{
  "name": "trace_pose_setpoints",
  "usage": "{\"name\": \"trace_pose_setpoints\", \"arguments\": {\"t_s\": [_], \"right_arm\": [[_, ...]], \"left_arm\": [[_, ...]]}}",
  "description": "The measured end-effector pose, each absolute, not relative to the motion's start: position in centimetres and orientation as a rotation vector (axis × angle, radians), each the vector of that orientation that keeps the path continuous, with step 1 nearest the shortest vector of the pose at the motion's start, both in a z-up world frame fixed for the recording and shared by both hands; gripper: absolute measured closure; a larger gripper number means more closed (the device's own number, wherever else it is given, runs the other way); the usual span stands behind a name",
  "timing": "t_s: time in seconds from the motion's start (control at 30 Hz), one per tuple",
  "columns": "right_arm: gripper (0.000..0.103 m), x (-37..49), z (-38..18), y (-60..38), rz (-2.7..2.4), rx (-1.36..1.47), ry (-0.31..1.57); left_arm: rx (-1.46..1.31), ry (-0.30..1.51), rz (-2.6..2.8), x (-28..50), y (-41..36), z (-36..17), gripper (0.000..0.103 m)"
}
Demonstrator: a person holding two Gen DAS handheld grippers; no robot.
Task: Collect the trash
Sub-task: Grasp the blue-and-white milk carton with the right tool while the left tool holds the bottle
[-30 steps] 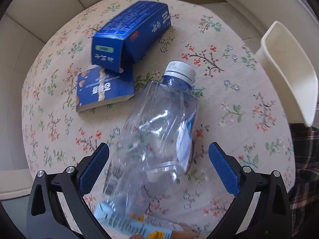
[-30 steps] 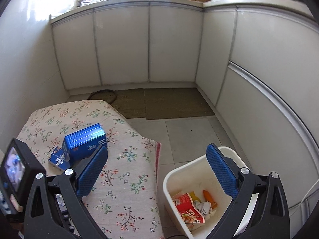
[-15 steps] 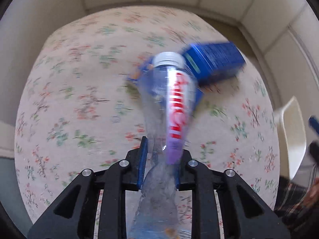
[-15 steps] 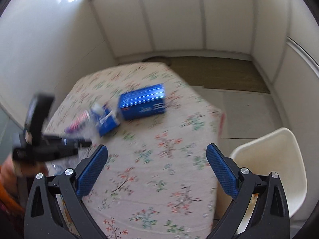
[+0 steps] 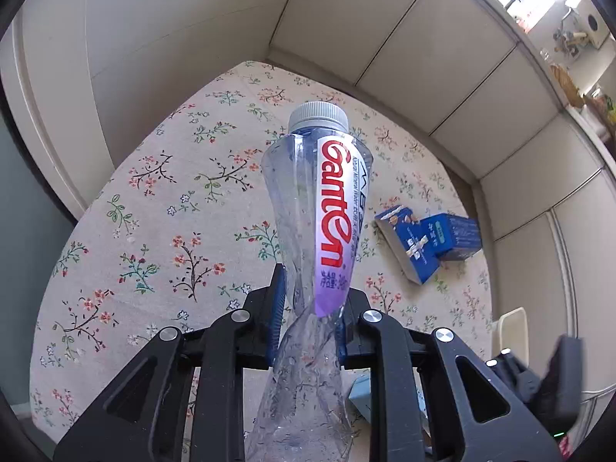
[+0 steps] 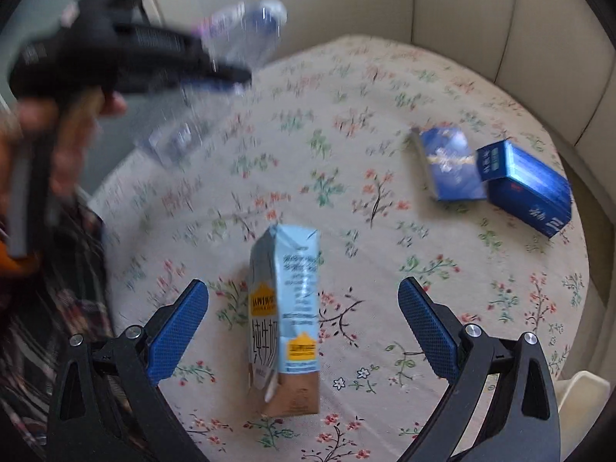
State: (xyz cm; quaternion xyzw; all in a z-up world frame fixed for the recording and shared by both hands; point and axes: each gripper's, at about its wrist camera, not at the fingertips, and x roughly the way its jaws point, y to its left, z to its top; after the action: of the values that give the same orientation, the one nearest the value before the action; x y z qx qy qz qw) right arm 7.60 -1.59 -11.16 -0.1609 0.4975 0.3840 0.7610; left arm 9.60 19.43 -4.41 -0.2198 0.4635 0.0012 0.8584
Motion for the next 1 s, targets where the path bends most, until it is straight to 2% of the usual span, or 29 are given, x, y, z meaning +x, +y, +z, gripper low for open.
{"name": "trace_pose_setpoints", "arguments": {"t_s": [0.1, 0.17, 0.2, 0.23, 0.63, 1.0], "right_arm": [[0.007, 8.8, -12.8, -1.4, 0.851, -0.283, 1.19], [0.014, 9.7, -13.7, -1.5, 0.863, -0.197, 1.265], [0.031, 10.1, -14.2, -1.6, 0.87, -0.161, 1.3], [0.042, 10.2, -14.6, -1.7, 0.868, -0.144, 1.324], [0.045, 9.7, -13.1, -1.4, 0.807, -0.136, 1.243], [0.045, 11.7, -6.9, -3.2, 0.713, -0.036, 0.981]], "left_arm": [[-0.467, 0.954, -0.029, 9.7, 19.4, -4.1, 0.082], [-0.468, 0.956, -0.046, 9.9, 19.2, -4.2, 0.082], [-0.47, 0.958, -0.049, 10.1, 18.9, -4.5, 0.082], [-0.478, 0.96, -0.052, 10.2, 18.9, -4.6, 0.082], [-0.529, 0.928, -0.055, 10.1, 19.4, -4.5, 0.082], [-0.552, 0.88, -0.025, 9.6, 19.6, -3.7, 0.082]]}}
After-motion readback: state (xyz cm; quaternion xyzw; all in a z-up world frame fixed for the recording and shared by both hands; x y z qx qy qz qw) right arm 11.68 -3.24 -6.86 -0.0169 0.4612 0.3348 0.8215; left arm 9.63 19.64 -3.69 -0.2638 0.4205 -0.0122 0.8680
